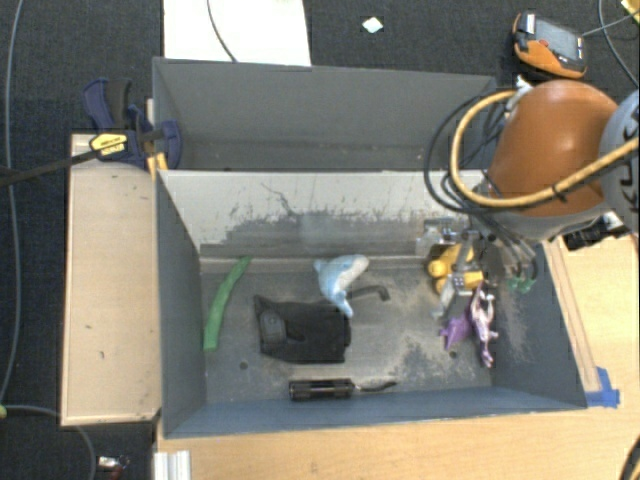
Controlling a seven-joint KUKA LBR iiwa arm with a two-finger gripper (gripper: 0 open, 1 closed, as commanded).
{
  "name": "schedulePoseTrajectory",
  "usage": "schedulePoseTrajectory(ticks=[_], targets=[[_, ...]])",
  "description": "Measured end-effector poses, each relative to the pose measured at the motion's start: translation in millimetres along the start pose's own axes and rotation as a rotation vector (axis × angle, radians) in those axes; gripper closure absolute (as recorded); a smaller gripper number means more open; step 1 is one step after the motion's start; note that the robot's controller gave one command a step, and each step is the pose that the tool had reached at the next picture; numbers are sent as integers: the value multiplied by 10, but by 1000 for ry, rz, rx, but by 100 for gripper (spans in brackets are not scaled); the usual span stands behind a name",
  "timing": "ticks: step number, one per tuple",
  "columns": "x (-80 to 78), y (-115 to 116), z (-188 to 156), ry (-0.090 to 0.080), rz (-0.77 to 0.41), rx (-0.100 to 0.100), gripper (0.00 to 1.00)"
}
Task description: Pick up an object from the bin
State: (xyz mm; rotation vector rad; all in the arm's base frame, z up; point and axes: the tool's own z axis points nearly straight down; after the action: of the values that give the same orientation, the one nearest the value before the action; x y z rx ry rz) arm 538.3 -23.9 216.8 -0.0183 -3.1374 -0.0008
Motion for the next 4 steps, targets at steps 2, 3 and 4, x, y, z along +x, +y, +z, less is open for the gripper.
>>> schedulePoseTrajectory(ticks=[2,3,4], targets=[[34,1387,876,-9,-137,0,0],[-78,2076,650,-19,30,1,0],[184,1818,1028,-2,-171,1,0]])
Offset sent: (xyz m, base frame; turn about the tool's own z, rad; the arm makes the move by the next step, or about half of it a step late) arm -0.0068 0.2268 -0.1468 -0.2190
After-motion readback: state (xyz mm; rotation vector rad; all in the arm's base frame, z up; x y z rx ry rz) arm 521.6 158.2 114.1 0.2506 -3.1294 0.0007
